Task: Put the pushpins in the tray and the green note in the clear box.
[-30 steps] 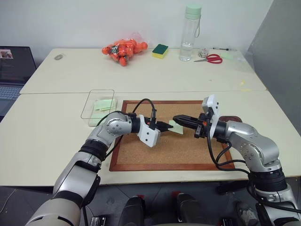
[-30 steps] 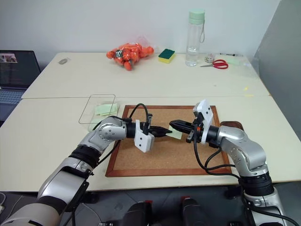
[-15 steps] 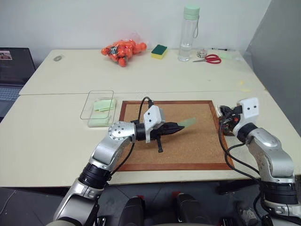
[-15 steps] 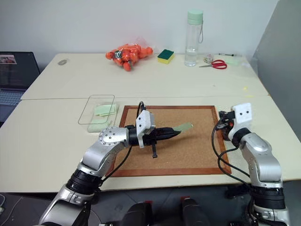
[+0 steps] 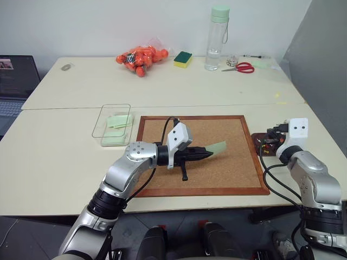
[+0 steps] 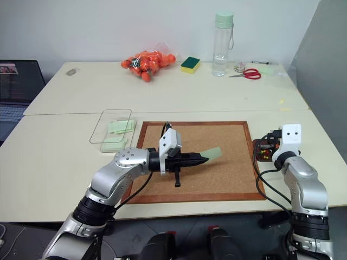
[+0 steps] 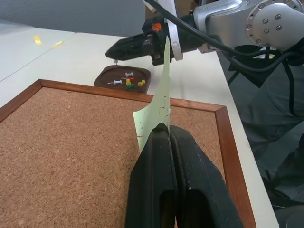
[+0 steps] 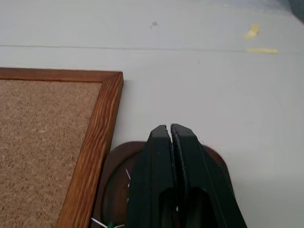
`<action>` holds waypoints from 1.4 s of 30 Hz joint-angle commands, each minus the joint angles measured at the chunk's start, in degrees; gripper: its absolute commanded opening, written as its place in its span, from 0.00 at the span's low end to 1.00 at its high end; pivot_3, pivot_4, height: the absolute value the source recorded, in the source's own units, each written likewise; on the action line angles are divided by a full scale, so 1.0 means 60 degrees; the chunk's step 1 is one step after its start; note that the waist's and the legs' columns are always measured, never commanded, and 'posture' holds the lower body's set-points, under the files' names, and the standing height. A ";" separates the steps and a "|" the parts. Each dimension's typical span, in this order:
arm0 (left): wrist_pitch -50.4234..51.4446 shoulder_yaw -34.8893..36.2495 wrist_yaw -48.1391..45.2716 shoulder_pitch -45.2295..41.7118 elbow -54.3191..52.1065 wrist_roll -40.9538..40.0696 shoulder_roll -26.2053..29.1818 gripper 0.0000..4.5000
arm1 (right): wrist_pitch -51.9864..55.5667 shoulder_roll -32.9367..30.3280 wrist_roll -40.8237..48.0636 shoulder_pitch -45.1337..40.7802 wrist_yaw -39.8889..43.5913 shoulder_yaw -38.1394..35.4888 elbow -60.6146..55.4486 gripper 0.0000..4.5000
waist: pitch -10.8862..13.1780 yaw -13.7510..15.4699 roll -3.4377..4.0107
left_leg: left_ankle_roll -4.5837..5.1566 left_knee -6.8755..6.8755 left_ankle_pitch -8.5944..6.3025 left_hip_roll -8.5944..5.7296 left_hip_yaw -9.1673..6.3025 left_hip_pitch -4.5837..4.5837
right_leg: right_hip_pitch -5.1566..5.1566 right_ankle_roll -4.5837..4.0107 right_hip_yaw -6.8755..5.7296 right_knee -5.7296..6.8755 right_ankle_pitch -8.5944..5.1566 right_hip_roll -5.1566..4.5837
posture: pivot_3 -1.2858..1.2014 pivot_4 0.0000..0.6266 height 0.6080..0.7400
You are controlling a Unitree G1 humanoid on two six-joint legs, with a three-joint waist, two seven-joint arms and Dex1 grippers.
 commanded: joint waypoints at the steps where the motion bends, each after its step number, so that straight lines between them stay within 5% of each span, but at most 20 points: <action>1: -0.0161 0.0058 -0.0086 -0.0086 -0.0157 0.0140 0.0029 0.00 | 0.0056 -0.0026 0.0148 -0.0097 -0.0063 -0.0292 -0.0270 0.08 | 0.0000 0.0000 0.0000 | 0.0000 0.0000 0.0000 0.0000 0.0000 0.0000 | 0.0000 0.0000 0.0000 0.0000 0.0000 0.0000 | 0.52 0.24 1.00; 15: -0.0143 0.0132 -0.0130 -0.0054 -0.0195 0.0221 -0.0010 0.00 | -0.0152 -0.0289 0.0204 0.0061 0.0294 -0.0296 -0.0557 0.71 | 0.0000 -0.0001 0.0000 | 0.0000 0.0000 0.0000 0.0000 0.0004 0.0000 | 0.0000 0.0000 0.0004 -0.0001 0.0000 0.0000 | 0.52 0.24 1.00; 25: 0.0033 0.1214 0.1479 -0.0204 0.0059 0.0291 -0.0570 0.00 | -0.0581 -0.1957 0.2614 0.0955 0.4876 0.0492 -0.3170 0.71 | 0.0003 -0.0016 -0.0002 | 0.0000 0.0001 0.0000 0.0001 -0.0003 0.0000 | 0.0000 0.0002 -0.0001 -0.0004 0.0000 0.0005 | 0.52 0.24 1.00; 42: 0.1127 0.4681 0.9746 0.1020 -0.1467 0.3427 -0.1968 0.00 | 0.0213 -0.1040 0.3363 -0.0447 0.4219 0.1973 -0.3816 0.71 | 0.0008 0.0079 -0.0012 | 0.0000 0.0005 0.0000 0.0011 -0.0041 -0.0004 | 0.0002 0.0010 0.0005 -0.0008 0.0005 -0.0015 | 0.52 0.24 1.00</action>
